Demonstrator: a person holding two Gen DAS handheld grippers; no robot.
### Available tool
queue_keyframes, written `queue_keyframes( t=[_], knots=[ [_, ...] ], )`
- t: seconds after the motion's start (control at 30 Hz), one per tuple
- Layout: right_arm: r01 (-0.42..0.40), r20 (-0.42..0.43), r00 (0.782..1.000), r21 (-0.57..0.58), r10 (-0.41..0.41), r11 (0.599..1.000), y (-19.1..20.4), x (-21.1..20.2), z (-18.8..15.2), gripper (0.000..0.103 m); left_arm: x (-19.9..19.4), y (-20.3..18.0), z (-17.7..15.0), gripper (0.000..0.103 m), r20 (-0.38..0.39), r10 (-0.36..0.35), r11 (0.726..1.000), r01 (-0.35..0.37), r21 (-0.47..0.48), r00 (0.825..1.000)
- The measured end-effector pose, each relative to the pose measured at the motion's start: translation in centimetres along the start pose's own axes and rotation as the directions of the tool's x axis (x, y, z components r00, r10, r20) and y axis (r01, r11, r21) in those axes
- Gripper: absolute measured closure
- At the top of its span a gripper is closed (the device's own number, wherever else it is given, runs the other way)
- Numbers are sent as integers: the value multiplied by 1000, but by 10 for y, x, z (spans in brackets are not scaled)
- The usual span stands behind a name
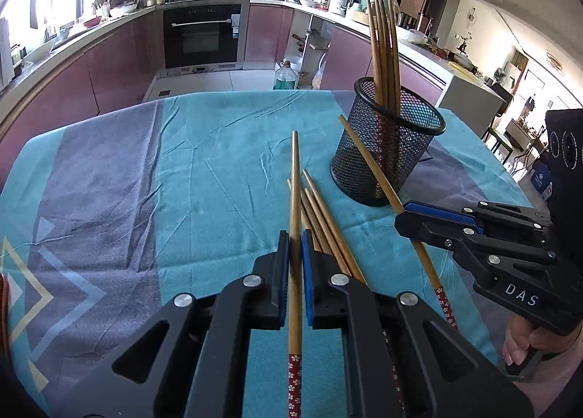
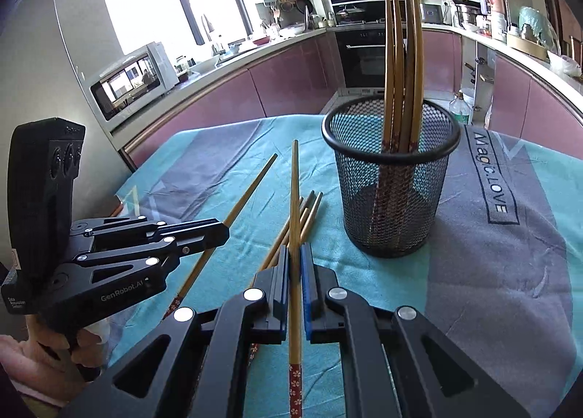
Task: Organize utensils
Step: 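Close the left tool on one chopstick while the right tool grasps another chopstick, then lift the left tool's chopstick upright over the cup while the right tool carries its chopstick there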
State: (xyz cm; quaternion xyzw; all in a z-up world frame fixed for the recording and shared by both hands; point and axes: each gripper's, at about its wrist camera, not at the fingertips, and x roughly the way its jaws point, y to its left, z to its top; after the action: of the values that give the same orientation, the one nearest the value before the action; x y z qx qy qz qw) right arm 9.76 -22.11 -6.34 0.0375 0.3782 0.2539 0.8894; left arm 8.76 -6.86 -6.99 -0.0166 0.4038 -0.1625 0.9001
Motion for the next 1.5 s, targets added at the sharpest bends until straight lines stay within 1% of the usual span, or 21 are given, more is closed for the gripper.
queue_keyframes(
  t=[0.43, 0.7, 1.0, 1.5],
  knots=[
    [-20, 96, 995, -12, 21, 1000, 4, -30, 15, 98, -47, 3, 9, 95, 95, -66, 998, 67, -1, 993],
    [-20, 140, 990, -20, 22, 1000, 5, -42, 20, 98, -68, 2, 14, 95, 125, -86, 996, 86, 7, 988],
    [-26, 179, 983, -32, 32, 999, 4, -54, 26, 98, -82, -7, 25, 95, 159, -93, 996, 90, 26, 983],
    [-10, 245, 969, -59, 25, 998, 3, -71, 42, 98, -96, -19, 46, 96, 213, -111, 994, 104, 43, 971]
  ],
)
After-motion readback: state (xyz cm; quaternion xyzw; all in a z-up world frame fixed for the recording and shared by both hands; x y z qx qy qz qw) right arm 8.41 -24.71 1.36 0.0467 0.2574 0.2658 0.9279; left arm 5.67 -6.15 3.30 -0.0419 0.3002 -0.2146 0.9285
